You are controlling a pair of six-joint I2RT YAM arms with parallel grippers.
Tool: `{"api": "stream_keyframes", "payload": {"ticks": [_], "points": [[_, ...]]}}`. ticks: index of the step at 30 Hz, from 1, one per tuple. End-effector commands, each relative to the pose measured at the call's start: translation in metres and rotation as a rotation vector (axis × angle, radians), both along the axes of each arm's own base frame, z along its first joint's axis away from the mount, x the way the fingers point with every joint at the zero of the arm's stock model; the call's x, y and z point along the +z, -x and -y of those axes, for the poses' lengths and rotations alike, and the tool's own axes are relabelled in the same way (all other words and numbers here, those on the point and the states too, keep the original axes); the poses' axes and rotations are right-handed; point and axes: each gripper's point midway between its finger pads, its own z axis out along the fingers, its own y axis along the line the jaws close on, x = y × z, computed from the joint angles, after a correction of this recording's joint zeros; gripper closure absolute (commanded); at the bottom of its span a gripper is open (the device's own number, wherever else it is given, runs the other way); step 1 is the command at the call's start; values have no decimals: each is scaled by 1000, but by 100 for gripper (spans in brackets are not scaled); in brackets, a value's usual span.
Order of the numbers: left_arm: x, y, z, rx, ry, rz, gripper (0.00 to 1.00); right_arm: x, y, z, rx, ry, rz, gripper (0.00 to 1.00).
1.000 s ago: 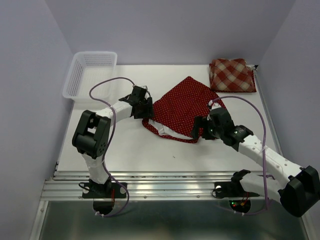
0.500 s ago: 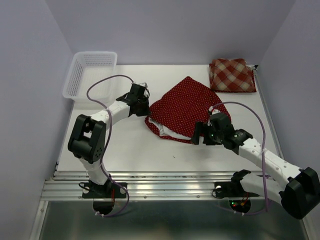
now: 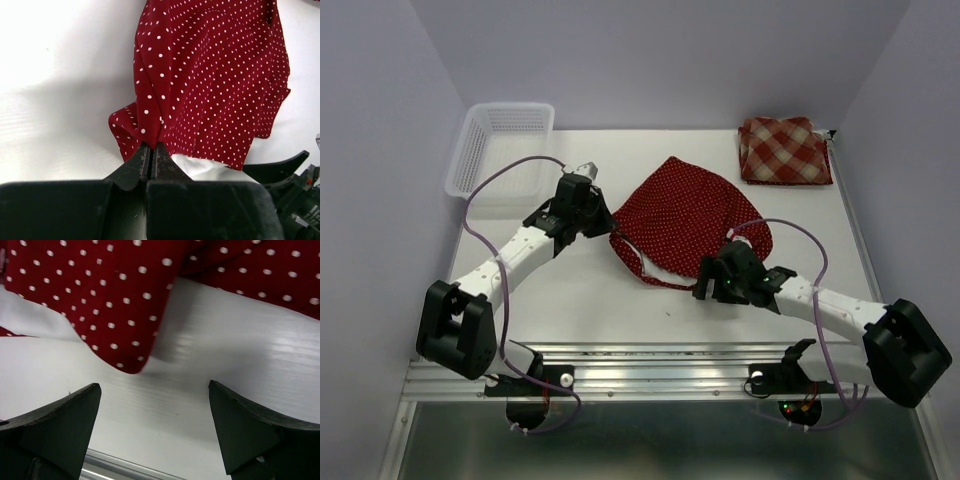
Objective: Fold and stack the skirts
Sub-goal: Flatten the skirt out
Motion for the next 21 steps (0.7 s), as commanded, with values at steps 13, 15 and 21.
{"api": "stream_keyframes", "payload": {"ticks": [13, 15, 21], "points": [[57, 41, -17, 71, 152, 130, 100, -21, -32, -6, -270, 83, 138, 37], [54, 44, -18, 75, 153, 116, 100, -20, -33, -5, -274, 81, 146, 49], [50, 44, -23, 111, 142, 100, 100, -23, -23, -13, -175, 69, 113, 56]]}}
